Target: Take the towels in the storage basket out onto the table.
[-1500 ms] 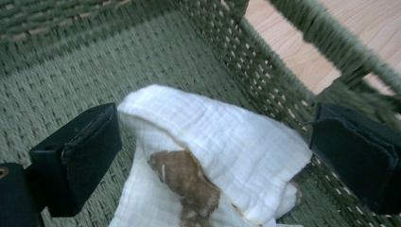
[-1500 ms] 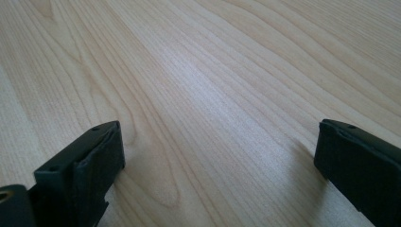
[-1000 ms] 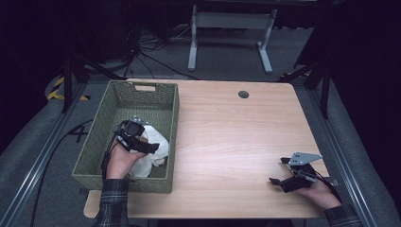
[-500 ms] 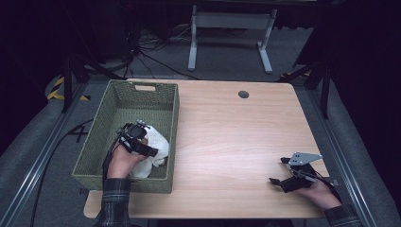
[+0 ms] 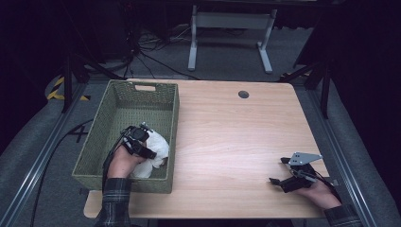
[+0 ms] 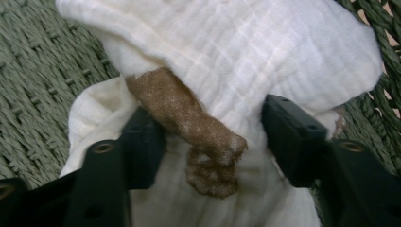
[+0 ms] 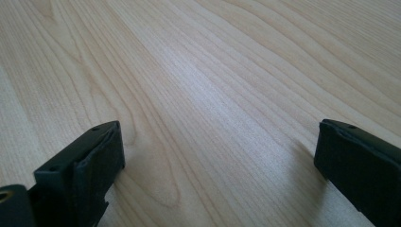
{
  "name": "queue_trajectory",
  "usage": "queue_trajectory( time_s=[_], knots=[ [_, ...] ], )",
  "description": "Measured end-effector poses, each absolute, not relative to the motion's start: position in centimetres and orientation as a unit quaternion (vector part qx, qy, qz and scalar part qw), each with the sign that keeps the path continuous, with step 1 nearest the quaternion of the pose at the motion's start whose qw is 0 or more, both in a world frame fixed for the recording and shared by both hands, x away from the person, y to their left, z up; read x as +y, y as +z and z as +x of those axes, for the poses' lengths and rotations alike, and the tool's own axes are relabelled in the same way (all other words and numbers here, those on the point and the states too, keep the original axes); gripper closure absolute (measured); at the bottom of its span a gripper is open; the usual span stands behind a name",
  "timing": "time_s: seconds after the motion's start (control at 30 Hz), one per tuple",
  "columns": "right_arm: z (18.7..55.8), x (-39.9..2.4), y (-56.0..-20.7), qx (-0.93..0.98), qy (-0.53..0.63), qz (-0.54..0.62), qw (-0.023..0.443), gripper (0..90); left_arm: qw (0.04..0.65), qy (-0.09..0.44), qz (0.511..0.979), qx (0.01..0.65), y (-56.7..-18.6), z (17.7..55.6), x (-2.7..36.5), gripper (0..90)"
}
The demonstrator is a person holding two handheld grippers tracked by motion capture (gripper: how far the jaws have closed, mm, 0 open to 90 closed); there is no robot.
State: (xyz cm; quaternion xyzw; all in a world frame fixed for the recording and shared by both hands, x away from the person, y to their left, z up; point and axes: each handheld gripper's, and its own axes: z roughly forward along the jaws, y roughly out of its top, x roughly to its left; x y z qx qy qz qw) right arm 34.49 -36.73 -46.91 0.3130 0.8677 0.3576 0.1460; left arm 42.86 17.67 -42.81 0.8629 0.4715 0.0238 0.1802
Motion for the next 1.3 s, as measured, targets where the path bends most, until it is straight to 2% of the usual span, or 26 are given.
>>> queue_trajectory(
  time_s=[0.13, 0.27, 0.9, 1.3],
  knots=[
    [34.5, -36.7, -46.9, 0.868, 0.358, 0.313, 0.146, 2.8, 0.182, 0.022, 0.864, 0.468, -42.6, 42.8, 17.7, 67.4],
    [34.5, -36.7, -46.9, 0.868, 0.358, 0.313, 0.147, 2.8, 0.193, 0.019, 0.859, 0.474, -42.3, 42.8, 17.8, 75.4],
    [34.5, -36.7, -46.9, 0.868, 0.358, 0.313, 0.146, 2.8, 0.322, 0.052, 0.821, 0.468, -39.4, 42.0, 19.3, 78.1],
    [34.4, -36.7, -46.9, 0.868, 0.357, 0.315, 0.143, 2.8, 0.371, 0.065, 0.808, 0.453, -37.9, 41.8, 20.2, 78.0]
  ],
)
